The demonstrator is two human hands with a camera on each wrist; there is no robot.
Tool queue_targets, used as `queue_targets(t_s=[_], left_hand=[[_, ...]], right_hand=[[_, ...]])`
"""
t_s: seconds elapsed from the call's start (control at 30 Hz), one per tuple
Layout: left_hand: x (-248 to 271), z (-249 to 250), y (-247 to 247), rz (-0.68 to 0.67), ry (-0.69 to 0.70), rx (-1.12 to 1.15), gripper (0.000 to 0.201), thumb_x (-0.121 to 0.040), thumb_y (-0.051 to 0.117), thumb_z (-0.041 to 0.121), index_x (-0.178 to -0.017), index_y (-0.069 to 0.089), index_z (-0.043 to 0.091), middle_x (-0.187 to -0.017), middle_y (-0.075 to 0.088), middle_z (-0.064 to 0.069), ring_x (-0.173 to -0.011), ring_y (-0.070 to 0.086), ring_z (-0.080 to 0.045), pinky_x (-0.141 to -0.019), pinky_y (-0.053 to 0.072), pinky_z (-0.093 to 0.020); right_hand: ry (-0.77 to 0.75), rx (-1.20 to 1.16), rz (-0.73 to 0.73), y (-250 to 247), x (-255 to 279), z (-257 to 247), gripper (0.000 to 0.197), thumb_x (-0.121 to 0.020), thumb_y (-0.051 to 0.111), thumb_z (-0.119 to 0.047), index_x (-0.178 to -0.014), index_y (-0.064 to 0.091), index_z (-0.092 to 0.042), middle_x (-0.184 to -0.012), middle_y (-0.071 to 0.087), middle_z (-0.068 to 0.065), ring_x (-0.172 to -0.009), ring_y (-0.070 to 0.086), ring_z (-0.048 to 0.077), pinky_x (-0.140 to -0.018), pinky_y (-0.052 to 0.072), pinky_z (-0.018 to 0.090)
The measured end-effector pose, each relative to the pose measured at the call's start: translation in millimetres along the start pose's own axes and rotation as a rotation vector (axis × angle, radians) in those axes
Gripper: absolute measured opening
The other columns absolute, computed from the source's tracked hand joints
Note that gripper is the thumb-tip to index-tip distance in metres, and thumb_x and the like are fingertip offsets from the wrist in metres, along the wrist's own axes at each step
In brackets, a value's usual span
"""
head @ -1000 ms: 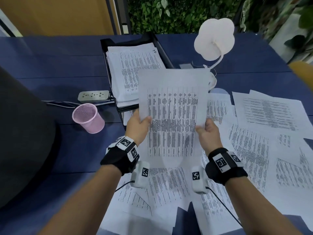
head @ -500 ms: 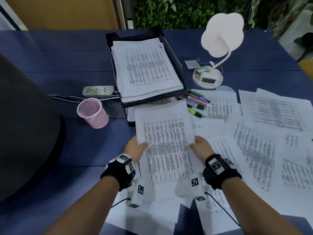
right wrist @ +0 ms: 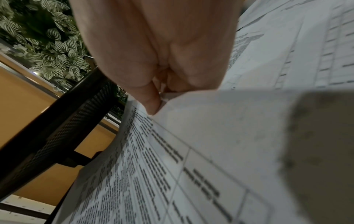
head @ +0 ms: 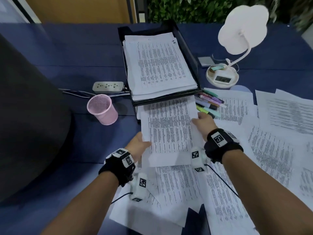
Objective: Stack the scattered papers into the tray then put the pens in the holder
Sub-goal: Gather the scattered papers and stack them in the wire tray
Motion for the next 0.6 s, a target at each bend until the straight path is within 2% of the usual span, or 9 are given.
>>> queue_targets(t_s=[0.1,0.23,0.3,0.37,0.43,0.47,0.5,0.53,0.6], left_hand=[[-11.1,18.7,-9.0,0.06,0.081,-0.027,0.033,-0.093,0.052,0.002,-0.124,0.047,0.011,-0.127,0.058,-0.006,-0.11,0.057,-0.022,-0.098,0.046,-0.039],[-32.5,39.7,-23.6,0.16,0.085,-0.116,0.046,-0.093,0.057,0.014,-0.134,0.038,0.007,-0.133,0.047,-0.003,-0.117,0.048,-0.021,-0.104,0.04,-0.04],[-43.2,47.5,-28.9,0.19,0.083,-0.142,0.053,-0.091,0.059,0.02,-0.136,0.037,0.005,-0.137,0.048,-0.011,-0.12,0.049,-0.029,-0.103,0.042,-0.043],[-49.3,57.0,-32.4,0.222,0.115,-0.104,0.046,-0.091,0.059,0.018,-0.13,0.043,0.002,-0.126,0.057,-0.016,-0.11,0.056,-0.031,-0.088,0.051,-0.037],[-51.6,69.6,-38.3,0.303,0.167,-0.126,0.029,-0.09,0.06,0.015,-0.111,0.052,-0.004,-0.095,0.063,-0.02,-0.085,0.059,-0.037,-0.062,0.049,-0.033],[-52.4,76.1,-43.0,0.36,0.207,-0.145,0.025,-0.088,0.063,0.016,-0.1,0.052,-0.004,-0.081,0.059,-0.02,-0.103,0.055,-0.044,-0.057,0.047,-0.034],[-53.5,81.5,-47.0,0.401,0.256,-0.132,0.021,-0.086,0.066,0.016,-0.092,0.049,0.004,-0.073,0.056,-0.012,-0.072,0.041,-0.01,-0.054,0.045,-0.027],[-52.6,85.9,-50.5,0.433,0.288,-0.118,0.025,-0.083,0.069,0.015,-0.093,0.046,0.014,-0.073,0.054,-0.001,-0.065,0.052,-0.021,-0.052,0.043,-0.018],[-51.7,90.0,-55.0,0.458,0.333,-0.094,0.04,-0.079,0.072,0.011,-0.11,0.047,0.018,-0.085,0.056,0.008,-0.071,0.051,-0.009,-0.065,0.044,-0.017]], right_hand=[[0.031,-0.008,-0.046,2.4,-0.1,0.3,0.043,-0.094,0.053,-0.017,-0.135,0.044,-0.008,-0.117,0.051,0.005,-0.095,0.05,0.022,-0.074,0.042,0.029],[0.177,0.024,-0.19,13.6,8.4,15.4,0.054,-0.093,0.057,-0.018,-0.142,0.035,-0.014,-0.128,0.047,0.006,-0.103,0.055,0.029,-0.081,0.052,0.041],[0.23,-0.037,-0.203,17.8,9.5,20.7,0.059,-0.095,0.054,-0.011,-0.147,0.026,-0.016,-0.14,0.037,0.009,-0.091,0.058,0.029,-0.08,0.055,0.045],[0.2,-0.049,-0.141,15.3,2.5,16.6,0.059,-0.097,0.05,-0.009,-0.149,0.023,-0.015,-0.146,0.034,0.013,-0.067,0.06,0.023,-0.072,0.055,0.04],[0.155,-0.049,-0.07,12.0,-8.2,7.5,0.056,-0.098,0.048,-0.01,-0.148,0.024,-0.017,-0.145,0.037,0.014,-0.052,0.055,0.015,-0.047,0.047,0.027],[0.14,-0.057,-0.052,11.3,-13.0,2.2,0.055,-0.098,0.048,-0.011,-0.148,0.026,-0.017,-0.144,0.039,0.013,-0.049,0.052,0.013,-0.039,0.04,0.023],[0.132,-0.074,-0.042,11.8,-19.6,-0.9,0.054,-0.098,0.048,-0.012,-0.147,0.027,-0.018,-0.142,0.041,0.011,-0.046,0.051,0.013,-0.036,0.035,0.021],[0.131,-0.096,-0.036,12.3,-24.2,-4.4,0.052,-0.098,0.048,-0.011,-0.146,0.03,-0.019,-0.138,0.043,0.01,-0.042,0.05,0.012,-0.036,0.034,0.021],[0.136,-0.136,-0.04,14.9,-34.2,-10.1,0.045,-0.098,0.045,-0.008,-0.141,0.037,-0.017,-0.13,0.049,0.013,-0.038,0.051,0.011,-0.036,0.035,0.019]])
Point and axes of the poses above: each hand's wrist, its own x-axis away from the middle knuckle, its own y-axis out of the palm, z = x × y, the point moved 8 cm from there along -x, towards the middle knuckle
